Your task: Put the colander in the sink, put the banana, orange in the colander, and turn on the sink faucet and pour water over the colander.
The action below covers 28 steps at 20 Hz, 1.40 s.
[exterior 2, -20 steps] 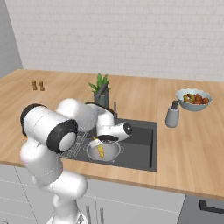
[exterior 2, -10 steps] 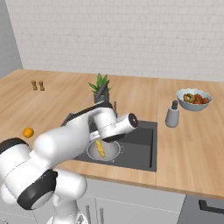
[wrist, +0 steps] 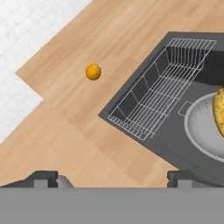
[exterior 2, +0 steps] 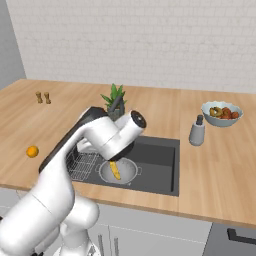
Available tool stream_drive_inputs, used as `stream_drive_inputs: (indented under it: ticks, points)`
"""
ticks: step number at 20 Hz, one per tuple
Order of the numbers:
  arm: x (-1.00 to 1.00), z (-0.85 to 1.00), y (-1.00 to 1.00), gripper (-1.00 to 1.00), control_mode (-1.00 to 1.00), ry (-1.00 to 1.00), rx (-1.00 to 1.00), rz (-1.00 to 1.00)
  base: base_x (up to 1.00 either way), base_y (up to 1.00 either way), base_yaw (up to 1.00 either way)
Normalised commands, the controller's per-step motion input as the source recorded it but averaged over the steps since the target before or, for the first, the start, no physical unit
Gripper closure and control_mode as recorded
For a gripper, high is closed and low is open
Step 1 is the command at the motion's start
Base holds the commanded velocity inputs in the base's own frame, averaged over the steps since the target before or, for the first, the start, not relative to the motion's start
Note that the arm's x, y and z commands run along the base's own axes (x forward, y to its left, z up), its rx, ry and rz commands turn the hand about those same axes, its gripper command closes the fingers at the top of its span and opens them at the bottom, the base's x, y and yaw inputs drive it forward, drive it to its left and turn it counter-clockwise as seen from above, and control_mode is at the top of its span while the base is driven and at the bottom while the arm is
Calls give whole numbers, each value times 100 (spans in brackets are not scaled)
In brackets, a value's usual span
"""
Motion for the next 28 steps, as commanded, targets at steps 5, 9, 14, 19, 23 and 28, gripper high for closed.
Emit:
stream_drive_inputs:
  ticks: [5, 9, 14, 19, 23, 28]
  points:
    - [-100, 71, 98, -100, -100, 1, -4, -6, 0, 0, 0]
    - [-90, 39, 100, -100, -100, -6, -13, -7, 0, 0, 0]
    - [-46, 18, 100, -100, -100, -2, -21, -6, 0, 0, 0]
    - [8, 2, 100, -100, -100, 0, -24, -9, 0, 0, 0]
    - [45, 0, 99, -100, -100, 1, -19, -13, 0, 0, 0]
    - [57, -11, 60, -100, -100, 4, -10, -12, 0, 0, 0]
